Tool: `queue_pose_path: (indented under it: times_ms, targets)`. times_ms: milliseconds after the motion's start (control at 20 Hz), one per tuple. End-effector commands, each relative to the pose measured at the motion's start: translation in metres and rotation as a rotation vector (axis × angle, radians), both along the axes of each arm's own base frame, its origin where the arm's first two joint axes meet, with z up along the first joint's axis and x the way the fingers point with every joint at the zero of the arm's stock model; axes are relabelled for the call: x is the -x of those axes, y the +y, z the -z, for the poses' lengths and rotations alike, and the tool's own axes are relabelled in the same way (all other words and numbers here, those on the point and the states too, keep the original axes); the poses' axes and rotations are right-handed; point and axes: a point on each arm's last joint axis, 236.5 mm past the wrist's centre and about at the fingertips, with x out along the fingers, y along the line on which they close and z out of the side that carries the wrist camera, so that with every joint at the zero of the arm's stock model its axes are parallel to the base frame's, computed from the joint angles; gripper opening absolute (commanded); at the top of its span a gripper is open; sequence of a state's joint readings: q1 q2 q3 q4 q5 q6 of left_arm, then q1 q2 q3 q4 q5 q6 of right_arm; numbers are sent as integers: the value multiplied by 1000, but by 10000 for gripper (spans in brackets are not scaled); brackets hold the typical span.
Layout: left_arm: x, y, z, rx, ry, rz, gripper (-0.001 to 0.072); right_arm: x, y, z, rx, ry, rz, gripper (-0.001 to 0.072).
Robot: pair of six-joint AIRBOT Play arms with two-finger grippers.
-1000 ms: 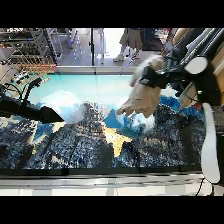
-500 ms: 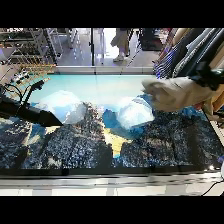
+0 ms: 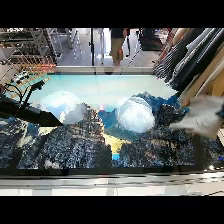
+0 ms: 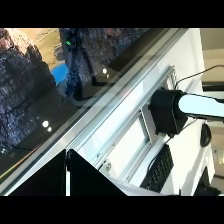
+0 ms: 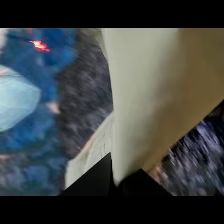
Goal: Fold the clothes and pants, and hang the long-sleeved shirts on hangers.
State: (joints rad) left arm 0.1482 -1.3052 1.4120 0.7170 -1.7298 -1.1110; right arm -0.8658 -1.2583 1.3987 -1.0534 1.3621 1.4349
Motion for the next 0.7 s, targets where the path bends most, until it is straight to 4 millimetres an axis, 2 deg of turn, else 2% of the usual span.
queue_pose_path:
  times_ms: [0,150,250,350,450,500,600,650]
  targets:
    - [1,0,0,0,2,1,20,114,-3,86,-73,119,172,7]
    - [1,0,0,0,2,1,20,191,7,140,-171,167,301,9]
    - [1,0,0,0,2,1,20,218,17,166,-251,189,383,12]
    - [1,0,0,0,8,-4,20,246,14,180,-241,258,433,31]
    - [0,0,0,0,11,-8,20,268,0,176,-177,328,437,498]
    - [0,1,0,-2,18,-14,20,273,-7,167,-148,348,429,588]
    - [1,6,6,-36,35,-29,20,273,-13,138,-157,368,439,586]
    - [1,15,14,-85,52,-46,19,267,-17,122,-152,369,440,586]
